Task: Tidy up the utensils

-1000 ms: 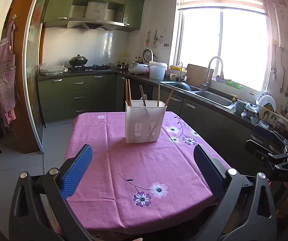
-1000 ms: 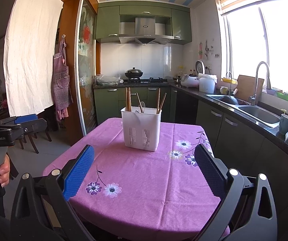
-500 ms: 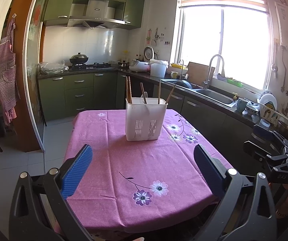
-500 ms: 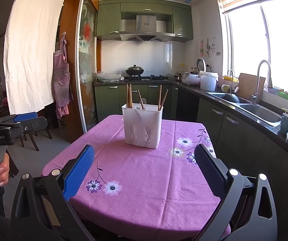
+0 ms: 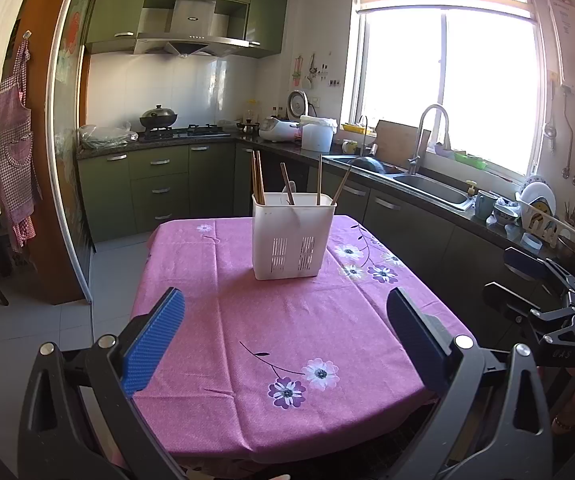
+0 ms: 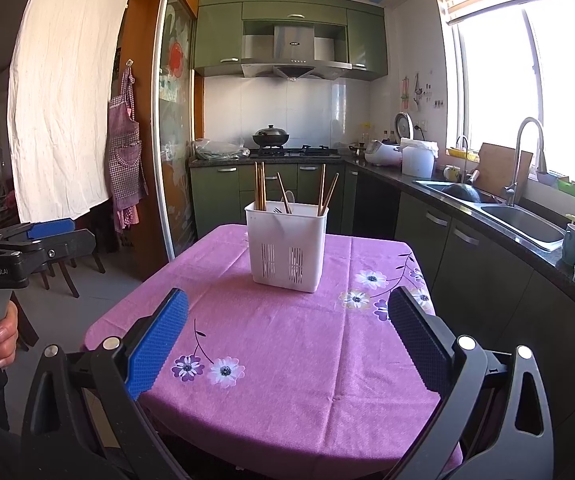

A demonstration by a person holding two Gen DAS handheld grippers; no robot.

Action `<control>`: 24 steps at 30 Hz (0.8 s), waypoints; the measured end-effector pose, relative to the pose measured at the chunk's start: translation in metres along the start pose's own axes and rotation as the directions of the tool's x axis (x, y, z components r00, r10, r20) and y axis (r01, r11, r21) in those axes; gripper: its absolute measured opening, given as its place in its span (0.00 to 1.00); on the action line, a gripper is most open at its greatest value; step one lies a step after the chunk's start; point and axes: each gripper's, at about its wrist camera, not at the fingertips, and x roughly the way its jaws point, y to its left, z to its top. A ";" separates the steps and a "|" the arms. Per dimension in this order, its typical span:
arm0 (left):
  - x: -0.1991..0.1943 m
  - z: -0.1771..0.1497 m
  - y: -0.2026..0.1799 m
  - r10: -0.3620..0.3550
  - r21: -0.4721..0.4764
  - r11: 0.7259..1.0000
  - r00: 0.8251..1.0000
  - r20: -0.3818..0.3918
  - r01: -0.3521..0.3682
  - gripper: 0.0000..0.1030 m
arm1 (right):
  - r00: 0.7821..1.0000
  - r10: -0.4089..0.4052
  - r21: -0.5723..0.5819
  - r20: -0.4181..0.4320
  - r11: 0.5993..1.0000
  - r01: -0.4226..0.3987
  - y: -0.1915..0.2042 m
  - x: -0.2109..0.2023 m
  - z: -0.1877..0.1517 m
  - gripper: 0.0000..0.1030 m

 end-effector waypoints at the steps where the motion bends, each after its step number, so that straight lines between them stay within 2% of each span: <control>1: 0.000 0.000 0.000 0.000 0.000 1.000 1.000 0.000 0.000 0.93 | 1.000 0.000 0.000 -0.001 1.000 0.000 0.000 0.000 0.000 0.96; 18: 0.008 0.000 -0.004 0.034 0.030 0.999 0.999 -0.016 -0.033 0.93 | 1.000 0.005 -0.002 -0.016 1.000 -0.005 0.001 0.005 -0.002 0.96; 22: 0.004 0.000 -0.004 0.060 0.037 0.997 0.998 0.033 -0.061 0.93 | 1.000 0.009 -0.003 -0.018 1.000 -0.009 0.001 0.005 -0.003 0.96; 24: 0.002 0.000 -0.002 0.039 0.027 0.999 0.999 0.038 -0.040 0.93 | 1.000 0.008 -0.003 -0.019 1.000 -0.008 0.001 0.006 -0.003 0.96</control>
